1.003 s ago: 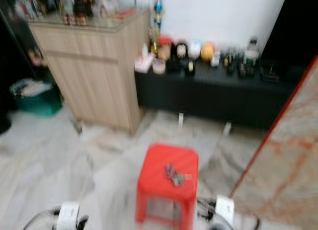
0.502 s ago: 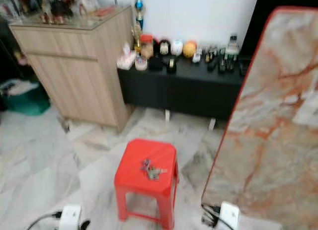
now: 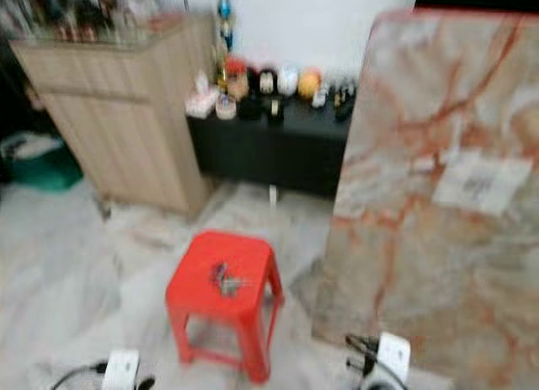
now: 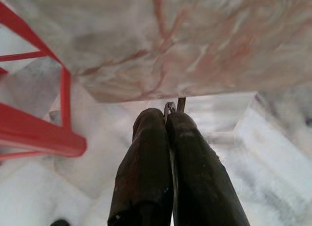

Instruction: Hang keys on a hook

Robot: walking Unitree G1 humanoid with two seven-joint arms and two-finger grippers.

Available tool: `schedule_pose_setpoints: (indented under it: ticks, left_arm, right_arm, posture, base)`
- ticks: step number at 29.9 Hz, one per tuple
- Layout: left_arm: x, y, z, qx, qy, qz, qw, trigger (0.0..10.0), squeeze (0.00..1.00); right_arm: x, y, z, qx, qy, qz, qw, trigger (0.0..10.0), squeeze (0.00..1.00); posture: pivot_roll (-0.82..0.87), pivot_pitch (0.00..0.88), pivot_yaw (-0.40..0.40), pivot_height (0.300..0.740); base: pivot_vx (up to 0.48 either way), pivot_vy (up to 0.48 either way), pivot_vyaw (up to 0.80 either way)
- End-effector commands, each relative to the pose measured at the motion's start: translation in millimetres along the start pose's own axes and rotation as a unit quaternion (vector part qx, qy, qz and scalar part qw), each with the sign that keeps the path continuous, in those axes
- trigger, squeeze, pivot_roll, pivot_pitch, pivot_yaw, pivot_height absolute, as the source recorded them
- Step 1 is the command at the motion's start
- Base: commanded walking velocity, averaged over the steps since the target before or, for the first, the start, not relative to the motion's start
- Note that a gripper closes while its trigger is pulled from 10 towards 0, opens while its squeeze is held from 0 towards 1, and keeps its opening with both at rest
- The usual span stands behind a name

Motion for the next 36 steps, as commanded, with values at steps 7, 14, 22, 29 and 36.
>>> schedule_pose_setpoints:
  ticks: [7, 14, 22, 29, 36]
  left_arm:
    - [0, 3.7, -0.3, 0.008, 0.005, 0.005, 1.000, 10.0, 0.00]
    - [-3, 4.4, 0.4, 0.009, 0.009, 0.007, 1.000, 10.0, 0.00]
    - [-4, 4.9, 0.7, 0.010, 0.013, 0.006, 1.000, 10.0, 0.00]
    - [-3, 5.5, -0.1, 0.007, 0.016, 0.003, 1.000, 10.0, 0.00]
    - [-4, 6.2, 0.0, 0.009, 0.018, 0.005, 1.000, 10.0, 0.00]
  right_arm:
    - [63, 29.7, -5.1, 0.020, -0.152, 0.054, 0.987, 10.0, 0.00]
    - [96, 28.0, 7.1, -0.025, -0.269, 0.070, 0.960, 10.0, 0.00]
    - [104, -0.8, 47.0, -0.148, -0.372, 0.154, 0.903, 10.0, 0.00]
    - [136, 13.2, 63.6, -0.190, -0.440, 0.206, 0.853, 10.0, 0.00]
    - [162, 33.5, 76.0, -0.197, -0.487, 0.226, 0.821, 10.0, 0.00]
  posture:
    - [0.00, 0.012, -0.017, 0.740]
    - [0.00, 0.003, -0.027, 0.740]
    - [0.00, 0.000, -0.029, 0.740]
    - [0.00, 0.000, -0.024, 0.740]
    - [0.00, 0.000, -0.027, 0.740]
  base:
    - [0.000, 0.000, 0.00]
    - [0.000, 0.000, 0.00]
    - [0.000, 0.000, 0.00]
    - [0.000, 0.000, 0.00]
    - [0.000, 0.000, 0.00]
Point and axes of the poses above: a point about 5 cm out from each wrist's last joint towards the gripper, its own z axis pointing back from the gripper into the wrist, its own x axis along the axis of the wrist's last joint, y = z × x, the point moved 1 cm from there along -z, pointing out of the wrist towards the gripper, and after that the axes turned 3 degrees about -z, right-handed, at the moved point
